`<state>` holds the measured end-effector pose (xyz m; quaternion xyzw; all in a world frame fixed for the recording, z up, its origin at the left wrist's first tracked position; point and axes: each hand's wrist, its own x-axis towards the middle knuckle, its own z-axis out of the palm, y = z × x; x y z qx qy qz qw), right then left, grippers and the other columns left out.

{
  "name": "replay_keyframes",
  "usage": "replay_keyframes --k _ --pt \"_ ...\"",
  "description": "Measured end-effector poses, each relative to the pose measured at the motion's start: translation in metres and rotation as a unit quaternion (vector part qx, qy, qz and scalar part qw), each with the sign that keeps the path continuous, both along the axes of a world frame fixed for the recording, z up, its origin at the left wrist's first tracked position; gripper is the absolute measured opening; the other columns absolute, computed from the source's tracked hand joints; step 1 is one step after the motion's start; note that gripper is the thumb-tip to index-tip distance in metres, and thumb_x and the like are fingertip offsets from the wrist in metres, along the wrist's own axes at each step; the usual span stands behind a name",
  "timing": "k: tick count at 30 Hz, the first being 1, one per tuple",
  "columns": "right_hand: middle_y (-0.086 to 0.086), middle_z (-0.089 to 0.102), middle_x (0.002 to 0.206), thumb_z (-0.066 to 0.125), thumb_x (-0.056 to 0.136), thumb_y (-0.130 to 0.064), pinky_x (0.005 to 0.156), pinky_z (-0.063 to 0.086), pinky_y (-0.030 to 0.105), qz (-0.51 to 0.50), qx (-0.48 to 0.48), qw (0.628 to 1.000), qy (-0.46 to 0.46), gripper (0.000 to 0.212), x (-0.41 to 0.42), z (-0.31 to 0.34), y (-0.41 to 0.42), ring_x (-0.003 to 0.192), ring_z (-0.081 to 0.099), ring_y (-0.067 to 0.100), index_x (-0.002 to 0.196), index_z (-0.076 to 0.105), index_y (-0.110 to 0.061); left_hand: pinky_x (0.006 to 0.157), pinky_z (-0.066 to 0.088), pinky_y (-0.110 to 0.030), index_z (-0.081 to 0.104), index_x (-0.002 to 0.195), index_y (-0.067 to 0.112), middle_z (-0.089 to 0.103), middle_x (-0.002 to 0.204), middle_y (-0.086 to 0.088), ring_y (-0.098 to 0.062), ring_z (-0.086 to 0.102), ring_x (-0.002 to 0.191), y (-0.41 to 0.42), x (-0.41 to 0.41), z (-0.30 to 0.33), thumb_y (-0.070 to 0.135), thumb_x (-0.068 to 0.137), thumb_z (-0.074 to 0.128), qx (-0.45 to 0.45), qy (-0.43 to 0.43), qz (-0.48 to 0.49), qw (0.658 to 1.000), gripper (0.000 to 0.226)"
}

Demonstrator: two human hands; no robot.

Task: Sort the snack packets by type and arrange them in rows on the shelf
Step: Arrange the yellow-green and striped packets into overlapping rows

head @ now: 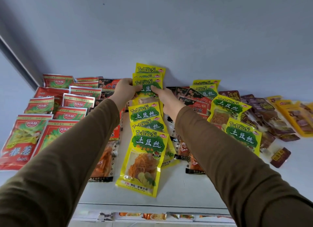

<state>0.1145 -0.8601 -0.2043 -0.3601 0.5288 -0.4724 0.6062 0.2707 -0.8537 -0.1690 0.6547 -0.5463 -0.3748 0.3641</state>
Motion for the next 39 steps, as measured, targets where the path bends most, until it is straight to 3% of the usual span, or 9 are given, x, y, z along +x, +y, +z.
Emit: replay_keyframes --k 4,9,12,15,19,26,30,34,39 --pt "0.016 0.067 0.127 0.061 0.1 -0.011 0.1 0.05 0.048 0.005 -0.028 0.999 0.029 0.034 -0.002 -0.005 0.001 0.109 0.067 0.031 0.132 0.059 -0.002 0.096 0.053 -0.041 0.05 0.137 0.005 0.051 0.132 -0.014 -0.025 0.06 0.104 0.038 -0.004 0.005 0.03 0.095 0.072 -0.083 -0.168 -0.009 0.982 0.054" --pt "0.008 0.065 0.121 0.062 0.1 -0.017 0.065 0.05 0.023 0.016 -0.012 0.999 0.047 0.037 -0.008 -0.005 0.006 0.091 0.063 0.014 0.134 0.056 -0.005 0.115 0.035 -0.054 0.041 0.148 0.032 0.039 0.151 -0.006 -0.032 0.038 0.139 0.166 -0.016 -0.016 0.067 0.096 0.041 -0.204 -0.357 -0.112 0.905 0.063" --pt "0.004 0.062 0.123 0.064 0.099 -0.02 0.088 0.045 0.03 -0.007 0.004 0.999 0.051 0.039 -0.005 -0.006 0.006 0.106 0.06 0.021 0.134 0.055 -0.006 0.122 0.002 -0.067 0.02 0.157 0.048 -0.001 0.172 -0.003 -0.032 -0.012 0.157 0.22 -0.044 -0.041 0.083 0.091 0.015 -0.12 -0.426 -0.151 0.884 0.075" --pt "0.004 0.054 0.132 0.063 0.1 -0.027 0.097 0.04 0.032 -0.001 0.012 0.997 0.083 0.044 -0.004 -0.006 0.008 0.113 0.051 0.021 0.138 0.05 -0.009 0.118 -0.005 -0.072 0.004 0.159 0.05 -0.028 0.168 0.001 -0.03 -0.034 0.151 0.235 -0.069 -0.062 0.088 0.085 0.013 -0.073 -0.459 -0.177 0.868 0.084" --pt "0.009 0.048 0.151 0.062 0.1 -0.026 0.114 0.036 0.042 0.004 0.01 0.995 0.097 0.052 -0.004 -0.006 0.01 0.133 0.048 0.026 0.146 0.045 -0.009 0.118 0.001 -0.073 0.002 0.158 0.05 -0.021 0.17 0.001 -0.03 -0.027 0.154 0.223 -0.069 -0.071 0.079 0.092 0.029 -0.068 -0.469 -0.182 0.861 0.077" --pt "0.006 0.041 0.157 0.06 0.101 -0.031 0.108 0.031 0.036 0.019 -0.011 0.994 0.104 0.057 -0.001 -0.001 0.016 0.143 0.04 0.026 0.152 0.04 -0.016 0.118 0.001 -0.075 0.017 0.155 0.051 -0.011 0.171 0.005 -0.028 -0.022 0.156 0.2 -0.035 -0.065 0.041 0.099 0.049 -0.08 -0.474 -0.229 0.847 0.065" --pt "0.004 0.033 0.163 0.056 0.096 -0.057 0.122 0.025 0.046 0.046 0.039 0.998 0.029 0.072 0.004 0.004 0.014 0.147 0.035 0.024 0.156 0.036 -0.022 0.118 0.0 -0.075 0.025 0.152 0.052 -0.009 0.172 0.007 -0.026 -0.024 0.156 0.202 -0.028 -0.067 0.035 0.101 0.048 -0.092 -0.45 -0.251 0.852 0.059" --pt "0.001 0.024 0.166 0.062 0.089 -0.062 0.122 0.018 0.046 0.087 0.057 0.994 0.034 0.085 0.015 0.006 0.023 0.151 0.024 0.024 0.158 0.03 -0.024 0.118 -0.004 -0.074 0.02 0.156 0.051 -0.013 0.172 0.007 -0.024 -0.028 0.154 0.207 -0.036 -0.067 0.042 0.102 0.043 -0.072 -0.431 -0.235 0.869 0.059" --pt "0.007 0.034 0.16 0.059 0.098 -0.046 0.113 0.031 0.035 0.001 -0.006 0.996 0.088 0.074 0.013 0.012 0.033 0.144 0.037 0.026 0.156 0.03 -0.012 0.118 -0.018 -0.059 0.02 0.156 0.054 -0.005 0.172 0.008 -0.02 -0.022 0.156 0.203 -0.029 -0.048 0.051 0.102 0.044 -0.107 -0.302 -0.167 0.933 0.06"
